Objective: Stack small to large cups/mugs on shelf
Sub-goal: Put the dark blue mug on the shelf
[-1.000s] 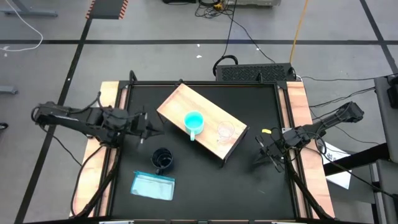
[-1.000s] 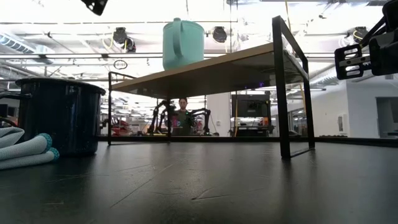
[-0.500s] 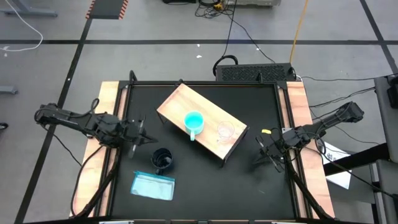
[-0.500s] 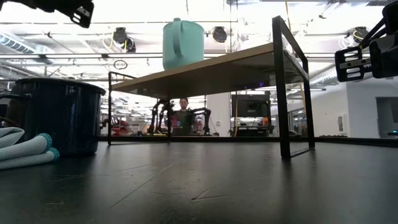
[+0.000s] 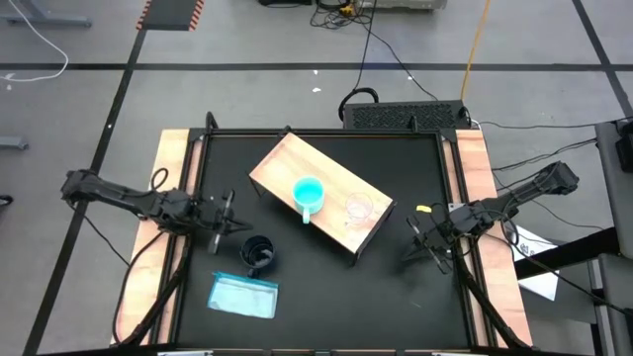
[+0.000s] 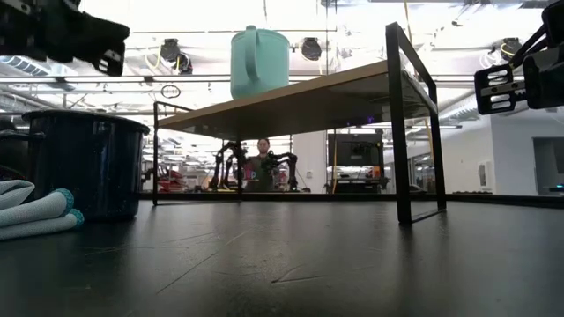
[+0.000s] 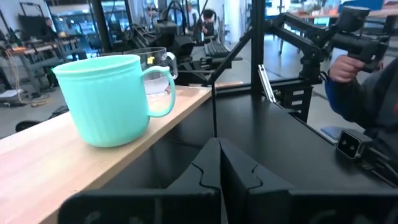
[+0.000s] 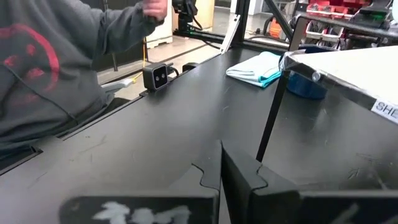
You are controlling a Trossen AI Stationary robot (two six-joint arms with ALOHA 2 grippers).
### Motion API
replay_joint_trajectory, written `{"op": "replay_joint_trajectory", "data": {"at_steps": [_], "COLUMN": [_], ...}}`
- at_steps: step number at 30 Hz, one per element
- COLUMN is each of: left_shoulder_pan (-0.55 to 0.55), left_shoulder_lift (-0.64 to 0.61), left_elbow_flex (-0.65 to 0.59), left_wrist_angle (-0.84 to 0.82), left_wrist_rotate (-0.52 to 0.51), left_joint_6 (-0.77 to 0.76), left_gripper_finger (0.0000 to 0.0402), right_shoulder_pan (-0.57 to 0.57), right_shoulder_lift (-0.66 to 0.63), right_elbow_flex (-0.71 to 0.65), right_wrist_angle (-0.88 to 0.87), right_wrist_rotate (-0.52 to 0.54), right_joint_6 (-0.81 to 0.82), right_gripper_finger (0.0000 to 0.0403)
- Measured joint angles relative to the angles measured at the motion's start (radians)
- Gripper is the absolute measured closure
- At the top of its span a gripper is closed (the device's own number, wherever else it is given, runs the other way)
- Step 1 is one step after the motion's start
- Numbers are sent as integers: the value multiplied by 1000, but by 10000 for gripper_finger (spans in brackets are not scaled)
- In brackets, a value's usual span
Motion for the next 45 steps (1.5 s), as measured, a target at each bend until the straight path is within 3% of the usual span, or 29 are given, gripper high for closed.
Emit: {"op": "replay_joint_trajectory", "data": {"at_steps": [5, 15, 21, 28, 45], "left_shoulder_pan": [0, 0, 0, 0, 0], "left_shoulder_lift": [1, 1, 1, 1, 3], "left_elbow_flex": [-75, -165, -166, -165, -165], "left_wrist_angle": [100, 144, 123, 124, 101], "left_wrist_rotate": [8, 36, 38, 37, 37], "left_joint_6": [11, -23, 5, 60, 68], "left_gripper_finger": [401, 401, 401, 401, 401], "right_shoulder_pan": [0, 0, 0, -1, -2], "right_shoulder_lift": [0, 0, 0, 0, 0], "right_elbow_flex": [0, 0, 0, 0, 0], "right_wrist_angle": [27, 115, 148, 162, 168], "right_wrist_rotate": [0, 1, 11, 136, 141], "right_joint_6": [-1, -25, -60, -72, -87], "right_gripper_finger": [403, 403, 403, 403, 403]}}
